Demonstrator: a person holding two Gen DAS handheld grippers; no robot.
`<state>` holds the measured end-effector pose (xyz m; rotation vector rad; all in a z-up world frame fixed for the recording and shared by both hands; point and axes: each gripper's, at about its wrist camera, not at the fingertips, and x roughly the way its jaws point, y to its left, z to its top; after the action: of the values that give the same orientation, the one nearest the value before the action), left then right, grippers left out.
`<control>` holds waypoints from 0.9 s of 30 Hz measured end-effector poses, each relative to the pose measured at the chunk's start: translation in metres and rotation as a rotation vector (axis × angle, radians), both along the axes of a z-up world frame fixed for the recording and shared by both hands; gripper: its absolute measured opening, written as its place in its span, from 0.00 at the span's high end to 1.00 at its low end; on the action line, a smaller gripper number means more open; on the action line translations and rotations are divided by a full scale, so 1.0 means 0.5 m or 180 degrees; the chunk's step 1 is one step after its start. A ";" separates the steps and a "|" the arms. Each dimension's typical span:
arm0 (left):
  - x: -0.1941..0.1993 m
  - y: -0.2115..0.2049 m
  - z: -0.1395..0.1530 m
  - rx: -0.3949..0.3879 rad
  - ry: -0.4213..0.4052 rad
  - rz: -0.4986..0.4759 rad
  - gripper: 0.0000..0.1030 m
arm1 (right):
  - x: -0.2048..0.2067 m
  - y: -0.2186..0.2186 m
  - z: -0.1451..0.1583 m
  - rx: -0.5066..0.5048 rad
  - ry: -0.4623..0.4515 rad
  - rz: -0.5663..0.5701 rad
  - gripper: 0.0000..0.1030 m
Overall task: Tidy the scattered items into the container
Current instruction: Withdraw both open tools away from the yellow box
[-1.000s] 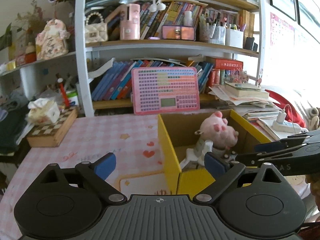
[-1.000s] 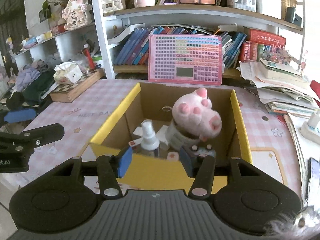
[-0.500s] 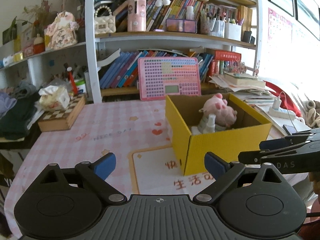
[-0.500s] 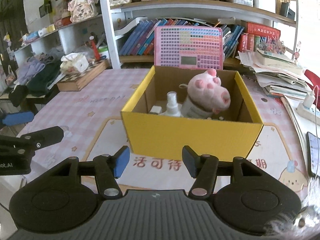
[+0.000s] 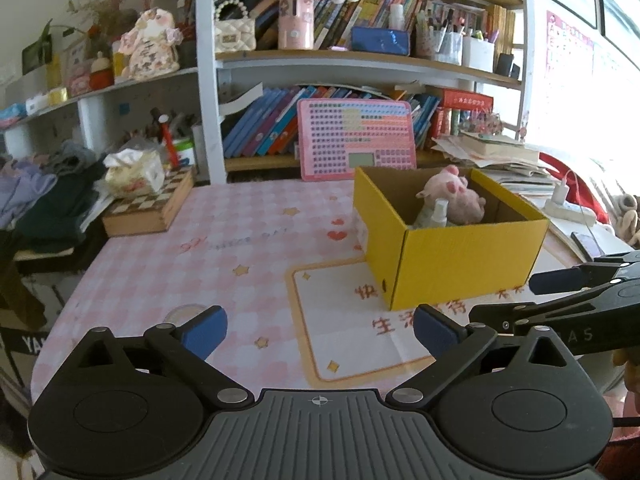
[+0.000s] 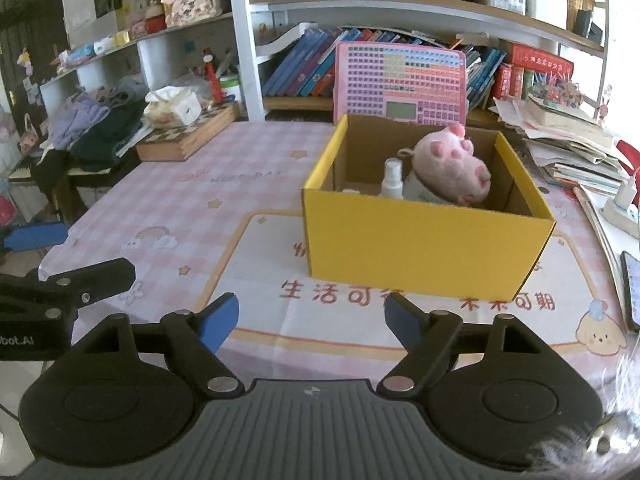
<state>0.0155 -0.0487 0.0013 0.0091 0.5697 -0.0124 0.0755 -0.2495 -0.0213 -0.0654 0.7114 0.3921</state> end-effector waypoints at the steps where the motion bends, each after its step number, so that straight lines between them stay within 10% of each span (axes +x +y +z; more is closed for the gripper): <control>1: -0.003 0.003 -0.003 0.0002 0.0027 0.0018 0.02 | -0.004 0.003 -0.002 -0.0012 0.0016 -0.0003 0.20; 27: -0.033 0.028 -0.034 -0.0135 0.0338 0.0042 0.00 | -0.033 0.028 -0.022 -0.0100 0.0174 -0.0032 0.14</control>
<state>-0.0008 -0.0347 -0.0158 -0.0367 0.6757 -0.0122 0.0590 -0.2355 -0.0321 -0.0812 0.7717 0.3744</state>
